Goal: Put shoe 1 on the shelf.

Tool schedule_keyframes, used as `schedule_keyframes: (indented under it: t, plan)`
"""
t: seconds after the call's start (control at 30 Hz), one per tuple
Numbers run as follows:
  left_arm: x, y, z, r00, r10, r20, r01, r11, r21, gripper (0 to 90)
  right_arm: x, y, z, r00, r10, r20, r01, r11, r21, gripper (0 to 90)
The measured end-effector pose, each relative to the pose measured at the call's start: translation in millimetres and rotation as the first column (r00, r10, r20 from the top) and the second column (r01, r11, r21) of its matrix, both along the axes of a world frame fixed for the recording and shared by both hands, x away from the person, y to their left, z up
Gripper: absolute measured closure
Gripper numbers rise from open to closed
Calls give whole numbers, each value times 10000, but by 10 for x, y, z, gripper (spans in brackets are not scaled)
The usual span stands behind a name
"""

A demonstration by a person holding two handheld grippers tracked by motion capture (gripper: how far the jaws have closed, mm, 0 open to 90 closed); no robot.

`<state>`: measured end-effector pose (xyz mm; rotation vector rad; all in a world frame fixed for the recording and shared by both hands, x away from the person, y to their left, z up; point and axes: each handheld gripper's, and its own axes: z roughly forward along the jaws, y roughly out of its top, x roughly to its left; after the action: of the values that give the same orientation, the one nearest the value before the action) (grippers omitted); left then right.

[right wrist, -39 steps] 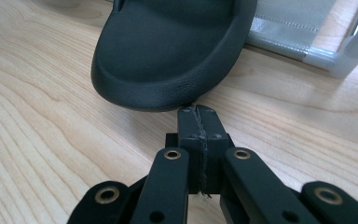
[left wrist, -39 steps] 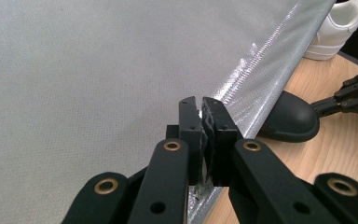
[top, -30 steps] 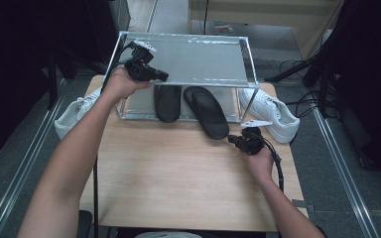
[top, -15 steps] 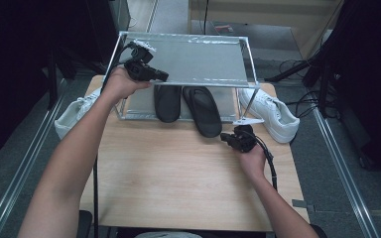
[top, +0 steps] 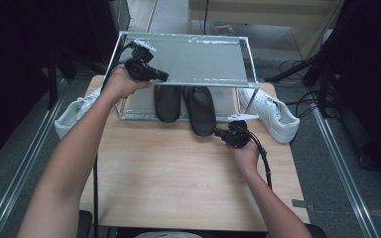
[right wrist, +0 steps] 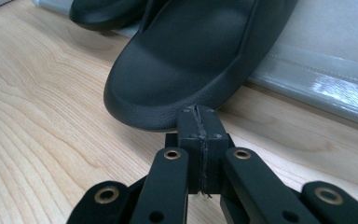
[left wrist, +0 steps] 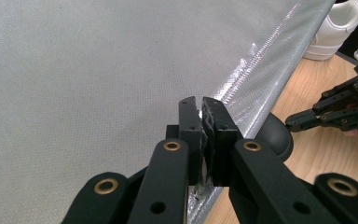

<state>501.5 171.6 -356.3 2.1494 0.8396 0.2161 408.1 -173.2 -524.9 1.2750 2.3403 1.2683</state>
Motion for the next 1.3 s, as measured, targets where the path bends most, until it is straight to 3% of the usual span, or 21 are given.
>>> schedule_keyframes:
  t: [0.5,1.3]
  plan:
    - [2,6,-1,10000,-16,-32,16,10000,0,873,115,239,-30,10000,38,-8,-38,9999,165,900]
    - [-1,9,-8,10000,-26,36,26,10000,-51,873,318,554,-28,10000,-15,-68,15,10000,-31,900]
